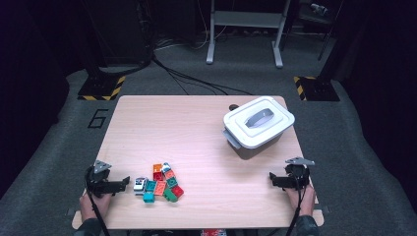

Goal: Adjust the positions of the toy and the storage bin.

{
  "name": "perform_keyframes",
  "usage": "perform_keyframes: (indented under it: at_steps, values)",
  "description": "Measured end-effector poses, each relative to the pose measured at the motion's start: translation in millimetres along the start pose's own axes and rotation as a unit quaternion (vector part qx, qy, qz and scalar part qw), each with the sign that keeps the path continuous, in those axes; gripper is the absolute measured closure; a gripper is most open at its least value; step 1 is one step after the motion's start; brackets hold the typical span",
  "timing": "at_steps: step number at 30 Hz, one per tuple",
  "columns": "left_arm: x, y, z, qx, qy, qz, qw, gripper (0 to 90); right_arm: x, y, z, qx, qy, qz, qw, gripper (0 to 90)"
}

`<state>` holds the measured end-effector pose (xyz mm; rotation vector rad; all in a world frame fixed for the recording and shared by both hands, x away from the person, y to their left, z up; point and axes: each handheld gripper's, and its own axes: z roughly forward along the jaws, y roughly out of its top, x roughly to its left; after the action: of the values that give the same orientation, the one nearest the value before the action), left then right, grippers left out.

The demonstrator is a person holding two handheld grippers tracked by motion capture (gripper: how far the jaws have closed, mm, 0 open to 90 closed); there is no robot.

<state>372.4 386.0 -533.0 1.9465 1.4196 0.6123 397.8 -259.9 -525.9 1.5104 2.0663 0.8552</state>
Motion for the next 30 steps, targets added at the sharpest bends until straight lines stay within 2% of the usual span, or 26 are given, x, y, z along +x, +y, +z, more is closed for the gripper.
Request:
perform_keyframes:
  at_steps: [2, 4, 10, 16, 17, 19, 23, 24, 25, 30]
  values:
    - [0.3, 0.2, -0.3, 0.002, -0.001, 0.001, 1.0000, 0.8, -0.6, 0.9, -0.6, 0.009, 0.008, -0.003, 0.9999, 1.3]
    - [0.0, 0.0, 0.0, 0.000, 0.000, 0.000, 1.0000, 0.9, 1.2, 1.4, -2.5, 0.014, 0.015, 0.007, 0.9998, 1.6]
    - [0.0, 0.0, 0.0, 0.000, -0.001, 0.000, 1.0000, 0.9, 6.4, 7.0, -12.7, 0.008, 0.040, 0.006, 0.9991, 1.5]
    - [0.1, 0.2, -0.2, 0.002, -0.002, 0.001, 1.0000, 0.8, 17.5, 22.6, -25.8, 0.007, 0.058, -0.010, 0.9983, 1.7]
    - [-0.1, 0.0, 0.0, 0.001, 0.000, 0.000, 1.0000, 0.8, 20.2, 28.4, -29.6, 0.005, 0.059, -0.020, 0.9981, 1.4]
    - [-0.1, 0.1, 0.0, 0.000, -0.001, 0.000, 1.0000, 0.8, 22.6, 31.7, -32.9, 0.003, 0.065, -0.018, 0.9978, 1.7]
    - [-0.1, 0.1, 0.0, 0.000, -0.001, 0.000, 1.0000, 0.8, 32.9, 50.9, -48.7, -0.009, 0.073, -0.036, 0.9966, 1.8]
    - [-0.1, 0.1, 0.0, 0.000, -0.001, 0.000, 1.0000, 0.8, 32.9, 50.9, -48.7, -0.009, 0.073, -0.036, 0.9966, 1.8]
    - [-0.1, 0.1, 0.0, 0.001, -0.001, 0.000, 1.0000, 0.8, 37.7, 59.3, -55.0, -0.012, 0.078, -0.044, 0.9959, 1.6]
    - [-0.3, 0.0, 0.1, 0.000, 0.000, 0.000, 1.0000, 0.9, 47.4, 75.7, -64.8, -0.023, 0.084, -0.059, 0.9945, 1.8]
